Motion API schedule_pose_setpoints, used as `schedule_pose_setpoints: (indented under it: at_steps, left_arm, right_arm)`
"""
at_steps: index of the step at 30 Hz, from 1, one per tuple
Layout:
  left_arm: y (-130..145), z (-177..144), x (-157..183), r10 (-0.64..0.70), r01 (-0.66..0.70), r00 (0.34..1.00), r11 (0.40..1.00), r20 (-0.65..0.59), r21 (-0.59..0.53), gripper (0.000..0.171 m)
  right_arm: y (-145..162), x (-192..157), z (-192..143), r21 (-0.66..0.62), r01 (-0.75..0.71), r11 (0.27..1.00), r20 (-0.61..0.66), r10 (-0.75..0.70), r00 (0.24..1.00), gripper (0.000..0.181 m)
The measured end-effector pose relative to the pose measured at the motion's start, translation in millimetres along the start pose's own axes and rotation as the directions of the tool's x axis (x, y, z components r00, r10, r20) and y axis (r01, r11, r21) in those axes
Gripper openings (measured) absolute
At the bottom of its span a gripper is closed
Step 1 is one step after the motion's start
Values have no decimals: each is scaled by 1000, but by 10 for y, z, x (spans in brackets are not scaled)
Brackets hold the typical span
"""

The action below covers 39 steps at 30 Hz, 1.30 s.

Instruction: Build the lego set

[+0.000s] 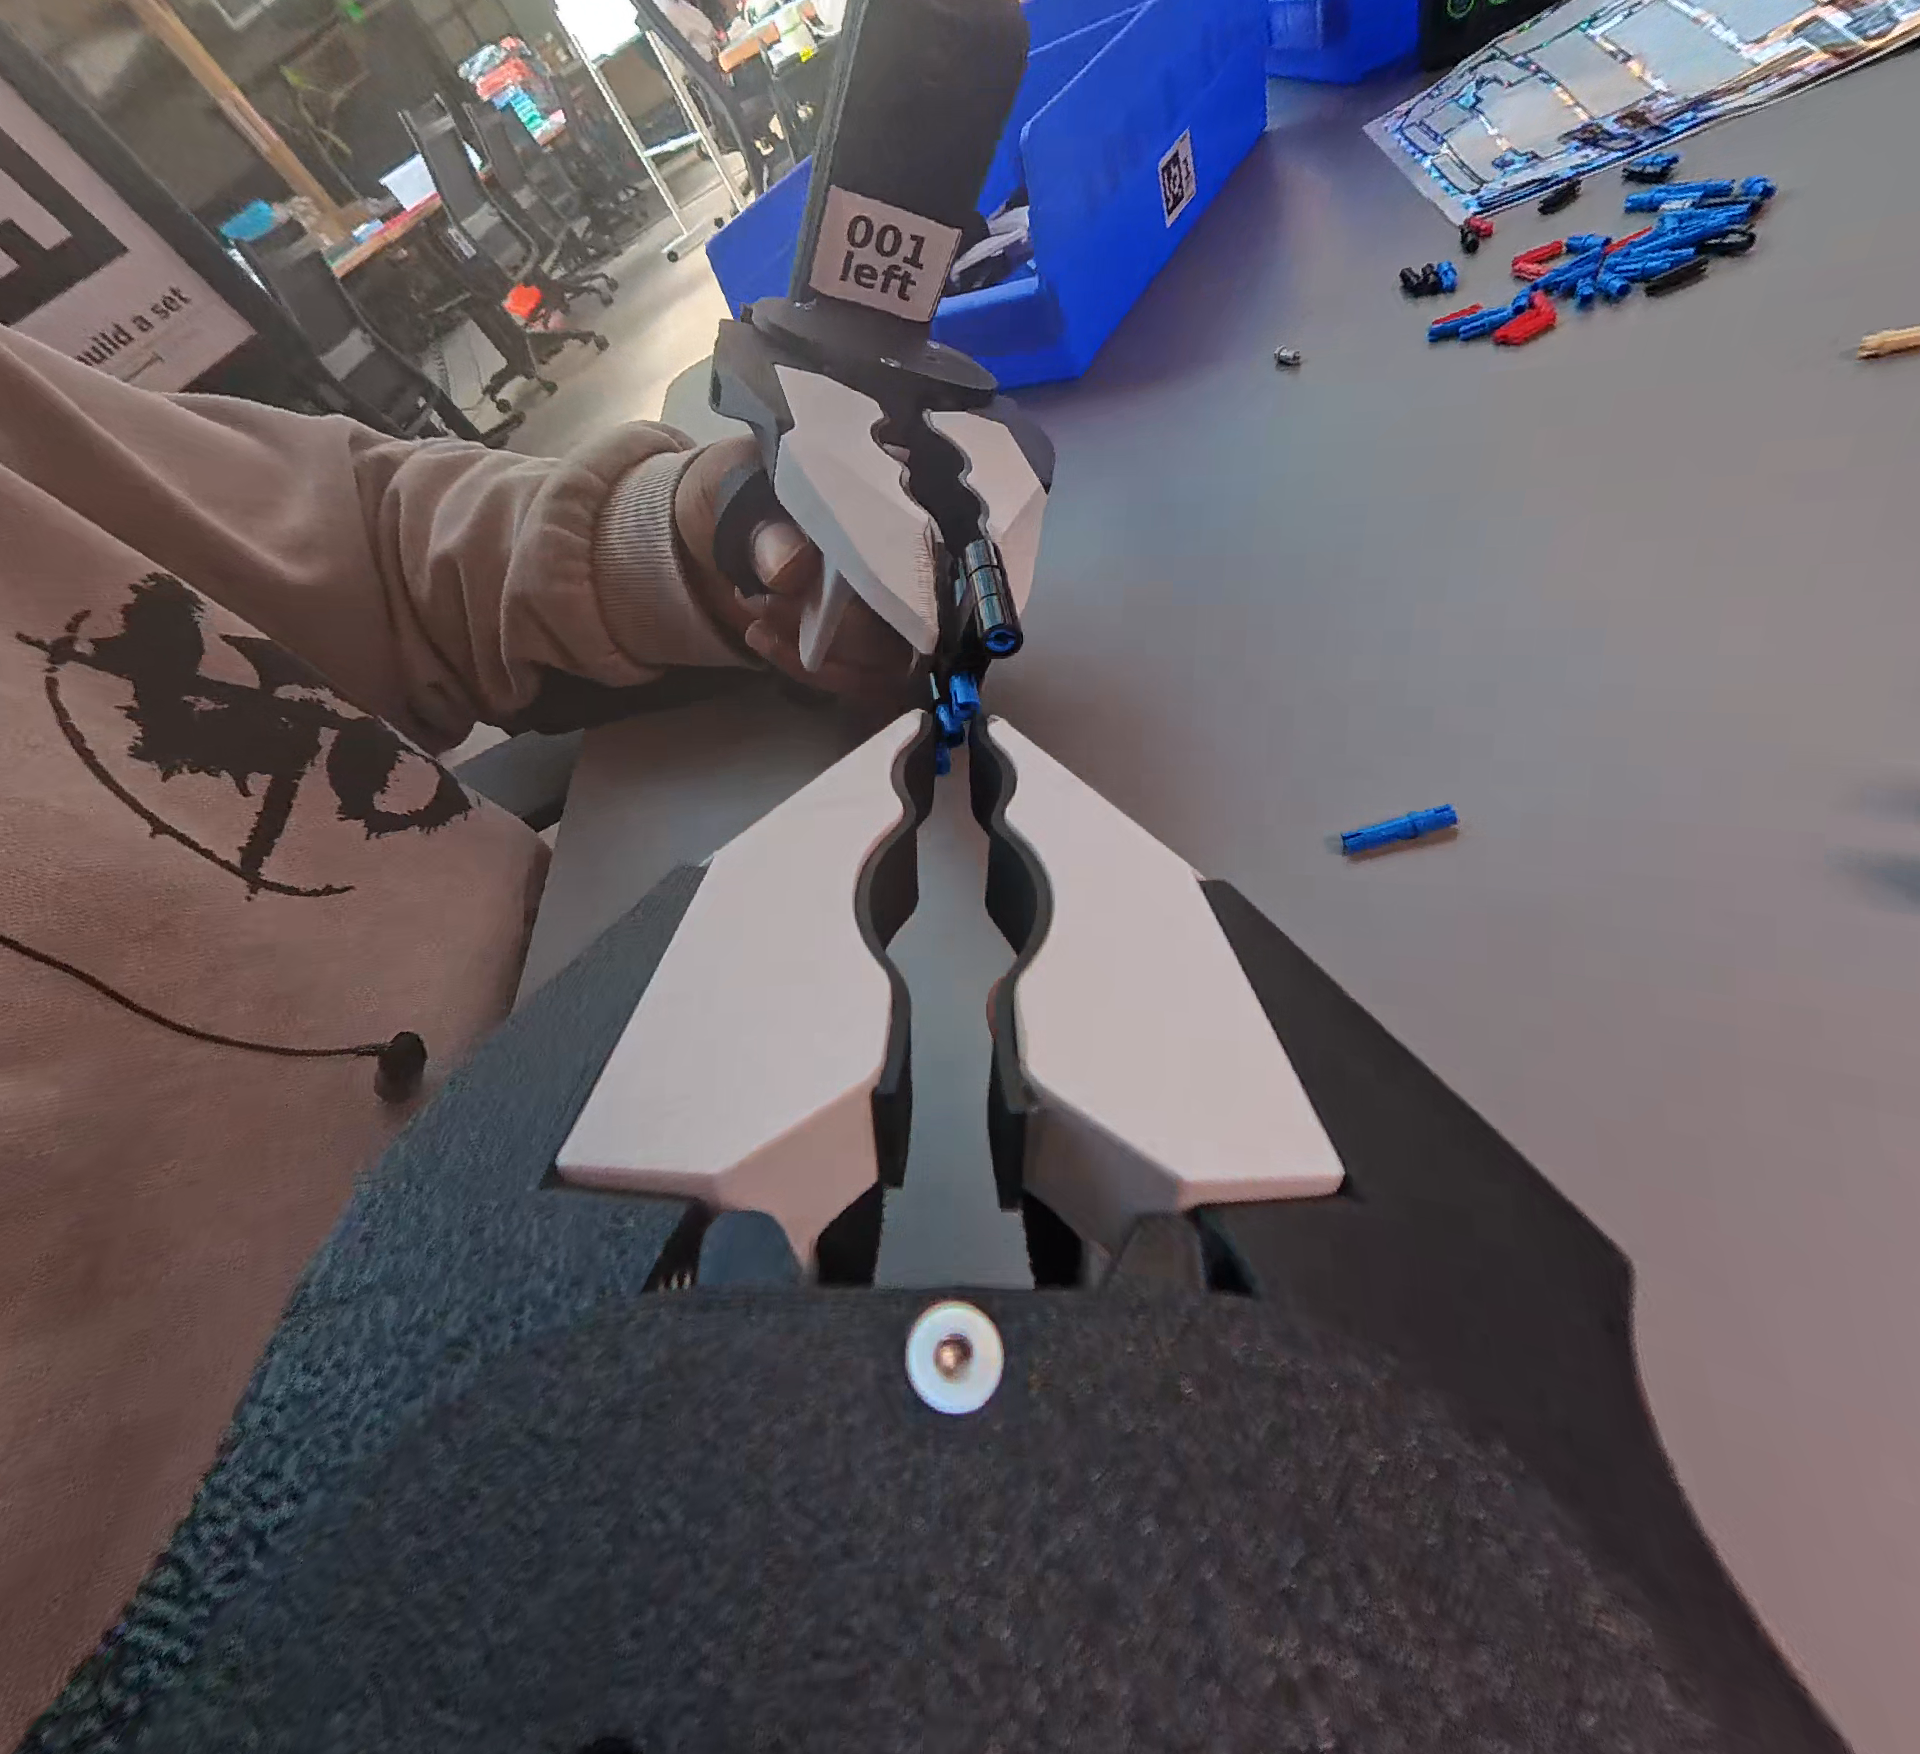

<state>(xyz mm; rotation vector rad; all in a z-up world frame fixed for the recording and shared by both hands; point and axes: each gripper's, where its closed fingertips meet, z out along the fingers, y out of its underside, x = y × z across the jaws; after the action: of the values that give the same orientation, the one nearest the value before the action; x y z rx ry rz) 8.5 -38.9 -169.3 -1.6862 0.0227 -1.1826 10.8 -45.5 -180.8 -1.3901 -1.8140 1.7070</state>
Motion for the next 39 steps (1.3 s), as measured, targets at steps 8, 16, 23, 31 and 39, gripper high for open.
schedule_pose_setpoints:
  at_steps: [8, 16, 23, 31, 39]
  left_arm:
    - [543, 97, -25, -38, 15, 998, 918, -51, -397, 5]
    - [762, 188, -238, 130, -120, 991, 735, -35, -667, 6]
    - [444, 107, -380, 359, -275, 933, 733, 10, -622, 28]
    - [741, -233, -358, 590, -376, 807, 564, 40, -735, 37]
    - [847, -1, -418, 706, -456, 709, 461, 3, -761, 18]
  right_arm:
    - [12, -23, -161, -105, 406, 908, -47, -412, 910, 26]
    - [739, 7, -52, -432, 582, 689, 120, -596, 794, 34]
    - [803, 162, -96, -497, 565, 659, 80, -614, 785, 31]
    - [627, 402, -547, -528, 455, 717, -37, -555, 831, 30]
    - [650, 691, -900, -568, 354, 743, -170, -527, 832, 28]
